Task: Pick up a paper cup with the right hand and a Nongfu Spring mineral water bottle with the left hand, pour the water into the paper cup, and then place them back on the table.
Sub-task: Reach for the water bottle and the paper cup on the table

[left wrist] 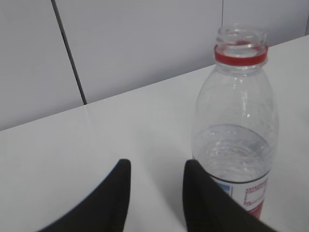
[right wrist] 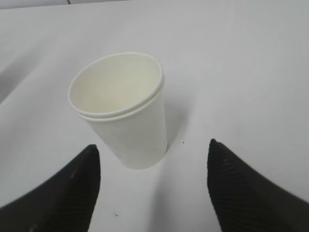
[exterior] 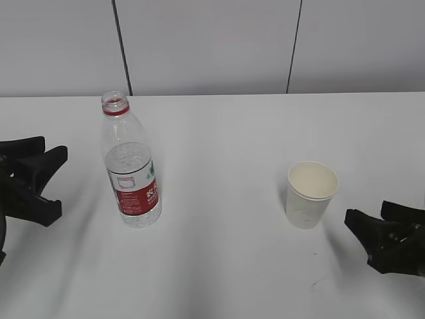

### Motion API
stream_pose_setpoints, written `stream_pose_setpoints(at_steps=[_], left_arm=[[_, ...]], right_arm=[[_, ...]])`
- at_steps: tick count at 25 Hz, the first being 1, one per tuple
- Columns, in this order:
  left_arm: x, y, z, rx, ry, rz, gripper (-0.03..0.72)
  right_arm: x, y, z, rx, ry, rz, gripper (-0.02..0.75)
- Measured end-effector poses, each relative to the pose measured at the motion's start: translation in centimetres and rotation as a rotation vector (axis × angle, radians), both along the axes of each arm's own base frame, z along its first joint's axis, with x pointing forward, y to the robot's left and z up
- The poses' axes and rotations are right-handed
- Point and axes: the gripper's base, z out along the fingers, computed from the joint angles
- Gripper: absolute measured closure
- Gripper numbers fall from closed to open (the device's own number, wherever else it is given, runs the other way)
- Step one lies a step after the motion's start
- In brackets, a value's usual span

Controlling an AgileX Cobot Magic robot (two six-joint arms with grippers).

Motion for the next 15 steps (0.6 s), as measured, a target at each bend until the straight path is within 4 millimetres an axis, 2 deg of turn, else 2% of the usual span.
stream_pose_setpoints(at_steps=[2, 8, 15], left_arm=[[0.0, 0.0, 0.0, 0.0, 0.0, 0.0, 0.461], [0.0, 0.0, 0.0, 0.001, 0.003, 0.001, 0.461], [0.0, 0.0, 0.0, 0.001, 0.003, 0.001, 0.461]], right_arm=[[0.0, 0.0, -0.3, 0.001, 0.014, 0.002, 0.216], [0.2, 0.0, -0.9, -0.01, 0.043, 0.006, 0.092], [2.5, 0.5, -1.9, -0.022, 0.038, 0.069, 0.085]])
